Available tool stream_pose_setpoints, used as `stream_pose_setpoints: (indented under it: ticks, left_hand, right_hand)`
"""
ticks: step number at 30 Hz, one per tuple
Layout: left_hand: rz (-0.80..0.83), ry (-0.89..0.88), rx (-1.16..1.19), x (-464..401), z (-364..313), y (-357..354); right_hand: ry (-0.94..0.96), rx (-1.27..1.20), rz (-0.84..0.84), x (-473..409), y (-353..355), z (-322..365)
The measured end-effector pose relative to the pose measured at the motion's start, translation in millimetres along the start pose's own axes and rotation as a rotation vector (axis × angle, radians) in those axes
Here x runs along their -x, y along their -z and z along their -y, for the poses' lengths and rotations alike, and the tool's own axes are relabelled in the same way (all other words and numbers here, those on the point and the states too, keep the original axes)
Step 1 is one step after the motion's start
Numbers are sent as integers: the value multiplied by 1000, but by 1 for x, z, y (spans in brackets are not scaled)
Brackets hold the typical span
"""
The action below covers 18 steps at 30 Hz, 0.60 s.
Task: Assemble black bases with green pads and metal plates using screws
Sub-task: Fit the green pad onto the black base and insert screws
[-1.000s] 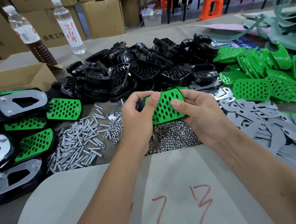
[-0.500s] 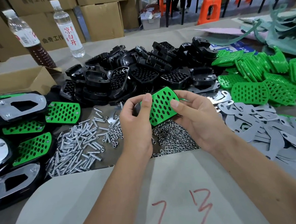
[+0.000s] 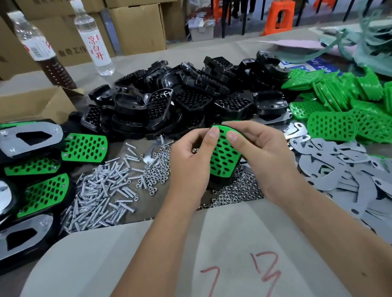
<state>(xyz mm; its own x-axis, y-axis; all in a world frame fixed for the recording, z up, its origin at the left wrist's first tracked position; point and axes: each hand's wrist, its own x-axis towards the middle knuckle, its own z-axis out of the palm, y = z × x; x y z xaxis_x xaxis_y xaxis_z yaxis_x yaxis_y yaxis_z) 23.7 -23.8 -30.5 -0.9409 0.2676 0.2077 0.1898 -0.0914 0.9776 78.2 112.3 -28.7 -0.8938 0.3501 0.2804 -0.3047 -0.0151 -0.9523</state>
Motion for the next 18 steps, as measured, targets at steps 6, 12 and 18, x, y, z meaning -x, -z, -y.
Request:
stream_pose_setpoints:
  ticks: [6, 12, 18]
  left_hand:
    - [-105, 119, 140, -1, -1, 0]
    - [-79, 84, 43, 2, -5, -5]
    - [-88, 82, 54, 4, -8, -4]
  right_hand:
    - [-84, 45, -18, -2, -6, 1]
    - [-57, 129, 8, 0, -11, 5]
    - [15, 322, -1, 3, -11, 8]
